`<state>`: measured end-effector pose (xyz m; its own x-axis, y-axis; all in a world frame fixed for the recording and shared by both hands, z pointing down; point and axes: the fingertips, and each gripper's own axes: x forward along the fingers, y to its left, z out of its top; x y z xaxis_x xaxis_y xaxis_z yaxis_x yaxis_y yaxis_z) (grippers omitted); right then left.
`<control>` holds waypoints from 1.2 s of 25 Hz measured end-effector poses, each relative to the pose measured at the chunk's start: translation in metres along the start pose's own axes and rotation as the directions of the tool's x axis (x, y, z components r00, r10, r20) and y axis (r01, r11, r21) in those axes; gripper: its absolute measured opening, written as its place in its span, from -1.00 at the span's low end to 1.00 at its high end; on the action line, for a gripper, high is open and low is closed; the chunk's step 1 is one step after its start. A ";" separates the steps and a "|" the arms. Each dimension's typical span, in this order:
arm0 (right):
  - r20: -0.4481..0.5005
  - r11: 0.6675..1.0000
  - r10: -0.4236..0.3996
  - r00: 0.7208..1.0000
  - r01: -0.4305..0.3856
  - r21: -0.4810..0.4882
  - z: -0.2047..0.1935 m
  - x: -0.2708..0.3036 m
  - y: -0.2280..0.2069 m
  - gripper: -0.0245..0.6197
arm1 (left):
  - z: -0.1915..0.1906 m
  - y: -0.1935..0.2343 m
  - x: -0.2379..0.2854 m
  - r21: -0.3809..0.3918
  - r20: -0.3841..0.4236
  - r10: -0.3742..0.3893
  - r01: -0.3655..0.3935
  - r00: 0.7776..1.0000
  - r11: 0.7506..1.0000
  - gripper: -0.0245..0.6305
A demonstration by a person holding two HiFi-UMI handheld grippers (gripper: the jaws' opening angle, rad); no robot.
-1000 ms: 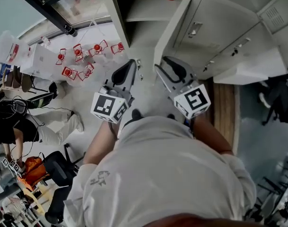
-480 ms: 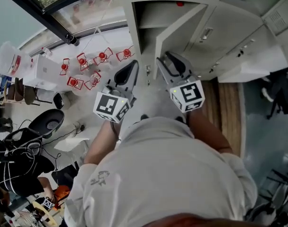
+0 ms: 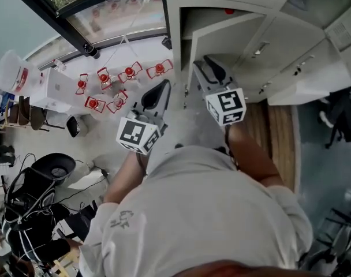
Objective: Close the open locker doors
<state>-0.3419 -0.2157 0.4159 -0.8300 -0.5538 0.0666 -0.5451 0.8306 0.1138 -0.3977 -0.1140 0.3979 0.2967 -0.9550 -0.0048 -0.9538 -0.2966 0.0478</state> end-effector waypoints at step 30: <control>-0.040 0.996 -0.068 0.997 0.070 0.047 -0.006 0.092 -0.043 -0.53 | 0.000 0.041 -0.019 -0.024 0.001 0.029 -0.029 1.000 0.999 -0.94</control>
<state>-0.3947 -0.3027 0.4230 -0.7855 -0.6110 0.0985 -0.6068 0.7916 0.0714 -0.4424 -0.1083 0.4002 0.2693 -0.9630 -0.0042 -0.9605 -0.2689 0.0715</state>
